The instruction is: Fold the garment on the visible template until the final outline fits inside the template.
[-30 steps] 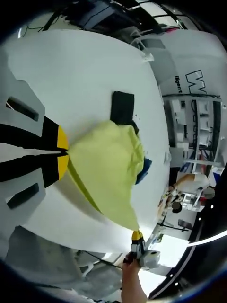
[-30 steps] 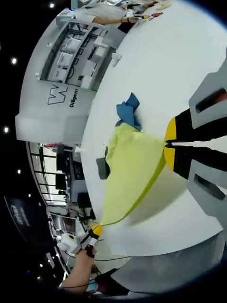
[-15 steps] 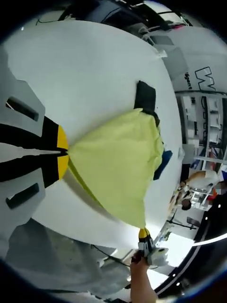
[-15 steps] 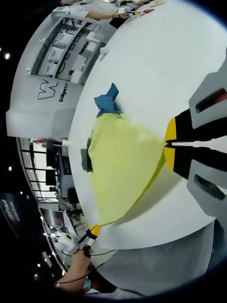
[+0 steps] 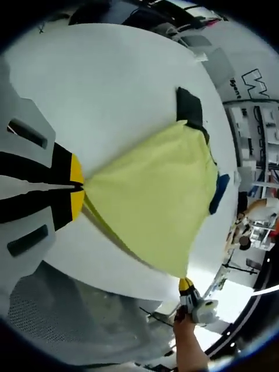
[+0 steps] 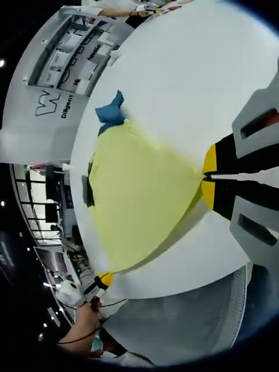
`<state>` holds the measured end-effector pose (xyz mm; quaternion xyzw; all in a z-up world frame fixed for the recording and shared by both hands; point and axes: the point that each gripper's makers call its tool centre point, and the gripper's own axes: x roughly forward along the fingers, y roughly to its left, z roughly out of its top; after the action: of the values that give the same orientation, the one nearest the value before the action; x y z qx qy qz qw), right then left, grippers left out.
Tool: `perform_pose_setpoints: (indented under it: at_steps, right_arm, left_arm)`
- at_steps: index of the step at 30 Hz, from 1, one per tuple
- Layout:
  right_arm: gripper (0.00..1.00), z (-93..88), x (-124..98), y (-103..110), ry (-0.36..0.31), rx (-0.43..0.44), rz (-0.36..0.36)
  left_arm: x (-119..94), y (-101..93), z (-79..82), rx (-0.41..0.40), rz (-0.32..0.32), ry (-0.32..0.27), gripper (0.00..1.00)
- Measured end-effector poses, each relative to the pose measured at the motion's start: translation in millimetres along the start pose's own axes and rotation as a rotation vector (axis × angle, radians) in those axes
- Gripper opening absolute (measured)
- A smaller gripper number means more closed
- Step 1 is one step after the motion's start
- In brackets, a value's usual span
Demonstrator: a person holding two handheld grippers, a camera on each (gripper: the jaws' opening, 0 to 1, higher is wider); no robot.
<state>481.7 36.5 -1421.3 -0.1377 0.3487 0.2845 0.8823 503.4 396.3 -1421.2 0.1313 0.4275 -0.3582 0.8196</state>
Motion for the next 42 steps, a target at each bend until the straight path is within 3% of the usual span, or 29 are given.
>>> perform_pose_setpoints:
  at_steps: [13, 24, 35, 42]
  right_arm:
    - [0.00, -32.9, 5.4, 13.6, 0.091, -0.024, 0.014]
    - [0.00, -32.3, 4.4, 14.0, 0.101, -0.071, 0.024]
    - [0.00, -35.6, -1.6, 27.9, 0.121, -0.129, 0.045]
    - [0.00, -37.7, -2.8, 28.2, 0.137, -0.133, 0.046]
  left_arm:
    - [4.6, -12.7, -26.0, 0.106, -0.035, 0.091, 0.02]
    - [3.3, -17.5, -30.3, 0.089, -0.043, 0.105, 0.02]
    - [3.3, -22.2, -37.6, 0.071, -0.050, 0.128, 0.03]
    - [3.1, -25.9, -38.8, 0.127, -0.059, 0.136, 0.02]
